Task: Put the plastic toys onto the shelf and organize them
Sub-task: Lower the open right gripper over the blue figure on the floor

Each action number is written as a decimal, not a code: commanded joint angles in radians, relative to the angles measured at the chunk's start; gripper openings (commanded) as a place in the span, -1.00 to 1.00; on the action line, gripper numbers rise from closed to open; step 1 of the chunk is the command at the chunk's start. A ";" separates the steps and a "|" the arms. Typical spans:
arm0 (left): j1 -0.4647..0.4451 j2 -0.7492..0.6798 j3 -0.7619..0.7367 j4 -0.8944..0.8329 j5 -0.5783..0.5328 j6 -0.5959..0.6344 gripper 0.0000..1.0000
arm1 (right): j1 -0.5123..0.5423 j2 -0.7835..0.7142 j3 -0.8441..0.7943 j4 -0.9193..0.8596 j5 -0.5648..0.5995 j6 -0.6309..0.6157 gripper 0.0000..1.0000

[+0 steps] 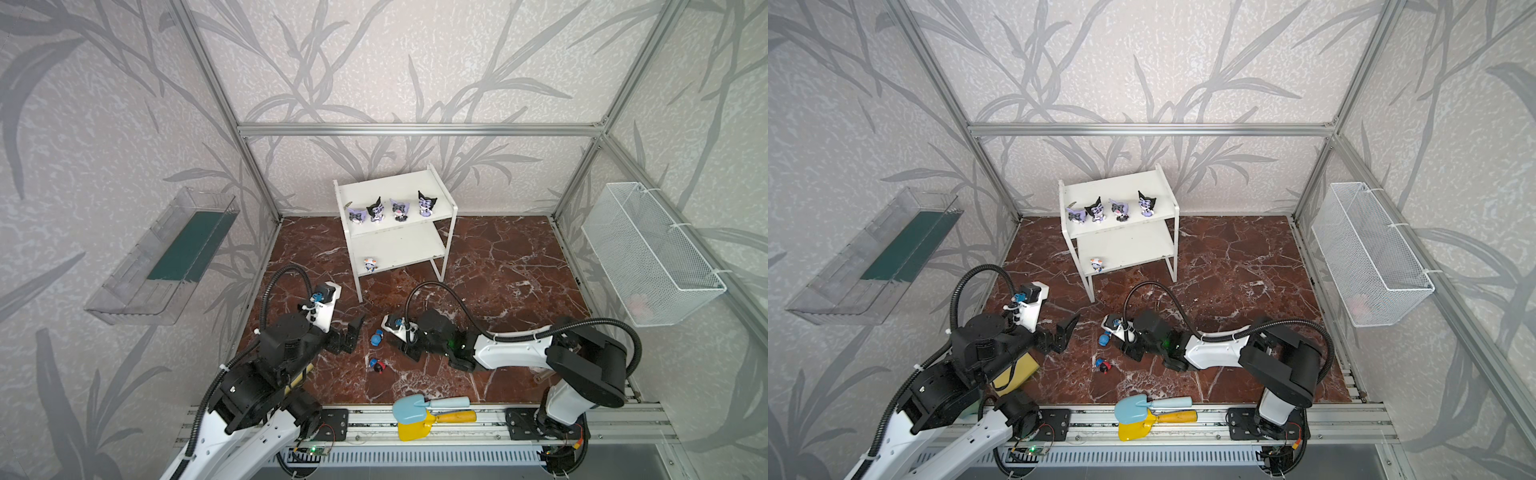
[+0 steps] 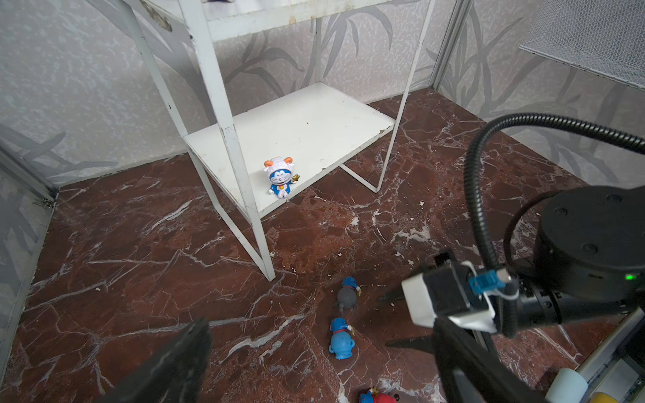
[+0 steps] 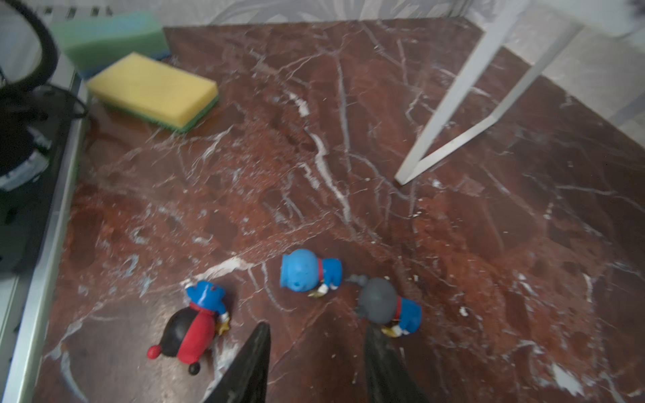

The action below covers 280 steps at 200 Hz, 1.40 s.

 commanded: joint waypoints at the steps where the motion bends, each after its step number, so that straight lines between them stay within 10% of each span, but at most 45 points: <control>1: 0.003 -0.016 -0.010 0.017 0.000 -0.001 0.99 | 0.003 0.024 0.010 -0.064 0.006 -0.155 -0.10; 82: 0.004 -0.088 -0.008 0.001 -0.059 -0.002 0.99 | 0.002 0.199 0.076 -0.014 0.151 -0.531 0.05; 280: 0.003 -0.192 -0.016 0.006 -0.100 0.005 0.99 | 0.029 0.337 0.341 -0.365 0.067 -1.068 -0.03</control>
